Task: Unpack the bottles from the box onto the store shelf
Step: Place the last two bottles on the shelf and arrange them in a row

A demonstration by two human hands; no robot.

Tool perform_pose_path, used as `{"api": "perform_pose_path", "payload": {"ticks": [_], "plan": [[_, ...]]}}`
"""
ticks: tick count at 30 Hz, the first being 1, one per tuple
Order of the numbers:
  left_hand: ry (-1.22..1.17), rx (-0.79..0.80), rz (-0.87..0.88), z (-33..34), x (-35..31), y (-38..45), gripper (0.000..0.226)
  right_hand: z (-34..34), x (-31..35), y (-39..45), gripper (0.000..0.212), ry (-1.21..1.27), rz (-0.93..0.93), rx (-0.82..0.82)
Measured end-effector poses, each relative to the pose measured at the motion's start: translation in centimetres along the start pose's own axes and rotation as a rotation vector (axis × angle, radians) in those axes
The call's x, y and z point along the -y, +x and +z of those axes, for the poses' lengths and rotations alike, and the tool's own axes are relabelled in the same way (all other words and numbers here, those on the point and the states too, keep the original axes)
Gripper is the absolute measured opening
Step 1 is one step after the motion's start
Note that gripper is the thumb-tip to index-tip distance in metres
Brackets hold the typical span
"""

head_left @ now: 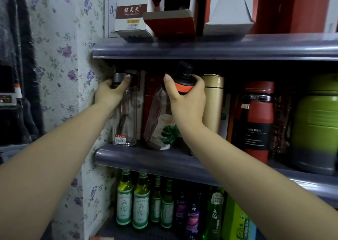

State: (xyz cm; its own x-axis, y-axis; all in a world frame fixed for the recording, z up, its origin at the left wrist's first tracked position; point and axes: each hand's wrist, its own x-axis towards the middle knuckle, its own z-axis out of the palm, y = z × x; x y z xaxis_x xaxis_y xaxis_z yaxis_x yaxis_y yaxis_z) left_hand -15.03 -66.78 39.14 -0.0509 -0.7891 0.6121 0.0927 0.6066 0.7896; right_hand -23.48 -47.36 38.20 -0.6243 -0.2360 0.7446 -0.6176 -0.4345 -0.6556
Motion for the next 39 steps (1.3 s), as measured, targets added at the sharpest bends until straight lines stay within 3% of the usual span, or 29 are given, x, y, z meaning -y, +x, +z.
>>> {"api": "perform_pose_path", "payload": {"ticks": [8, 11, 14, 17, 19, 23, 30, 36, 39], "plan": [[0.023, 0.018, -0.010, -0.1, 0.1, 0.2, 0.060, 1.9, 0.5, 1.0, 0.079, -0.084, 0.081, 0.007], [0.002, 0.035, -0.009, -0.3, 0.0, 0.0, 0.042, 3.0, 0.6, 3.2, 0.076, -0.189, 0.171, 0.032], [0.001, 0.043, -0.001, -0.4, -0.2, -0.2, 0.047, 4.0, 0.7, 5.4, 0.075, -0.354, 0.202, 0.147], [0.015, 0.040, 0.000, -0.6, -0.3, -0.4, 0.080, 4.6, 1.4, 6.4, 0.066, -0.557, 0.136, 0.321], [0.017, 0.050, 0.013, -0.6, -0.2, -0.5, 0.074, 4.9, 1.5, 6.5, 0.065, -0.606, 0.110, 0.387], [0.049, 0.049, 0.032, -0.5, 0.1, -0.4, 0.061, 5.0, 0.4, 5.4, 0.085, -0.586, 0.144, 0.198], [0.014, 0.060, 0.043, -0.3, 0.0, -0.5, 0.038, 4.0, 0.3, 5.6, 0.087, -0.396, 0.208, 0.044], [-0.030, 0.058, 0.028, -0.4, -0.1, -0.8, 0.045, 5.3, 1.1, 4.7, 0.092, -0.557, 0.231, 0.075], [-0.018, 0.048, 0.028, -0.5, -0.2, -0.9, 0.062, 5.3, 0.7, 4.4, 0.092, -0.639, 0.206, 0.103]]}}
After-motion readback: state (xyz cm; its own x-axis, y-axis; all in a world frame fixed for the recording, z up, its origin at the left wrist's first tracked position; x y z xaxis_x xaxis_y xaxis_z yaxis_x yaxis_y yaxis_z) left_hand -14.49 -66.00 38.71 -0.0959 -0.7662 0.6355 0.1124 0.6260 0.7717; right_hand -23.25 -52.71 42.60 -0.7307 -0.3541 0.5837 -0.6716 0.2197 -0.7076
